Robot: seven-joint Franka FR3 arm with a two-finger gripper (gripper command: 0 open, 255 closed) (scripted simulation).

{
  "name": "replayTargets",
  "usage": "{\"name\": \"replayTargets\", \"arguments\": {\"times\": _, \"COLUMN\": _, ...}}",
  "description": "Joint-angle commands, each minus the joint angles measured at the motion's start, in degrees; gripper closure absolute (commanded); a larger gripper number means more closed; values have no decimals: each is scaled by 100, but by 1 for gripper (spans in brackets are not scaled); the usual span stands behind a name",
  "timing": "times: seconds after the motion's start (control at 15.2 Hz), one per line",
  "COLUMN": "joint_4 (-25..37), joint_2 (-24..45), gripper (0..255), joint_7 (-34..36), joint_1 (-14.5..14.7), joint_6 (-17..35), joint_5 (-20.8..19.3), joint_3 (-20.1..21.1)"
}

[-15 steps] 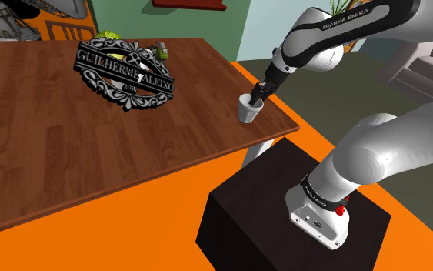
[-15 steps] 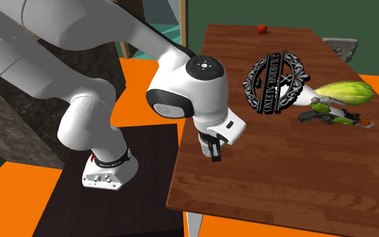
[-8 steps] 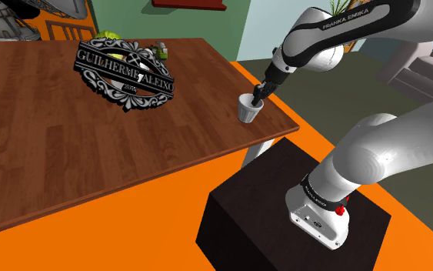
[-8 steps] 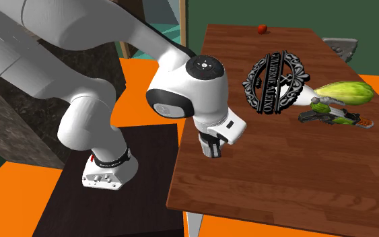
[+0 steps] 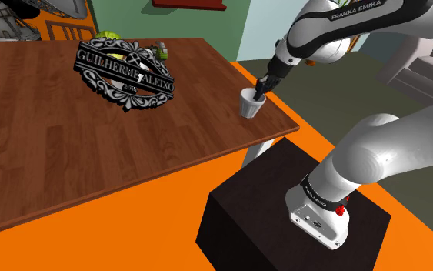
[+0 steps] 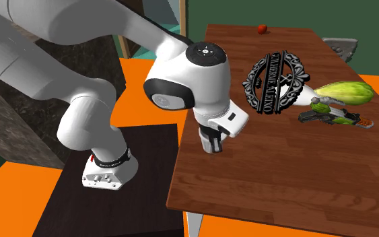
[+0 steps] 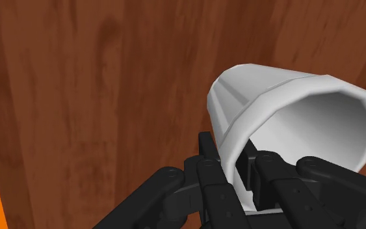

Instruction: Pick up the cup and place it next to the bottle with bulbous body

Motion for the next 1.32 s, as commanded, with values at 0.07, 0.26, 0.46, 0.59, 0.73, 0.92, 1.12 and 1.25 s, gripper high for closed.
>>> {"name": "replayTargets", "arguments": {"times": 0.07, "joint_4": 134, "joint_2": -159, "gripper": 255, "joint_7": 71, "joint_1": -33, "joint_6": -291, "joint_5": -35, "joint_3": 51}}
{"name": "replayTargets", "arguments": {"times": 0.26, "joint_4": 285, "joint_2": -293, "gripper": 255, "joint_7": 133, "joint_1": -57, "joint_6": -574, "joint_5": -61, "joint_3": 96}}
{"name": "replayTargets", "arguments": {"times": 0.46, "joint_4": 448, "joint_2": -408, "gripper": 255, "joint_7": 188, "joint_1": -74, "joint_6": -849, "joint_5": -79, "joint_3": 135}}
{"name": "replayTargets", "arguments": {"times": 0.59, "joint_4": 562, "joint_2": -475, "gripper": 255, "joint_7": 223, "joint_1": -81, "joint_6": -1027, "joint_5": -88, "joint_3": 159}}
{"name": "replayTargets", "arguments": {"times": 0.73, "joint_4": 681, "joint_2": -533, "gripper": 255, "joint_7": 256, "joint_1": -87, "joint_6": -1202, "joint_5": -94, "joint_3": 182}}
{"name": "replayTargets", "arguments": {"times": 0.92, "joint_4": 867, "joint_2": -606, "gripper": 255, "joint_7": 302, "joint_1": -92, "joint_6": -1458, "joint_5": -101, "joint_3": 213}}
{"name": "replayTargets", "arguments": {"times": 1.12, "joint_4": 1062, "joint_2": -663, "gripper": 255, "joint_7": 345, "joint_1": -93, "joint_6": -1707, "joint_5": -105, "joint_3": 241}}
{"name": "replayTargets", "arguments": {"times": 1.25, "joint_4": 1197, "joint_2": -692, "gripper": 255, "joint_7": 372, "joint_1": -92, "joint_6": -1869, "joint_5": -106, "joint_3": 259}}
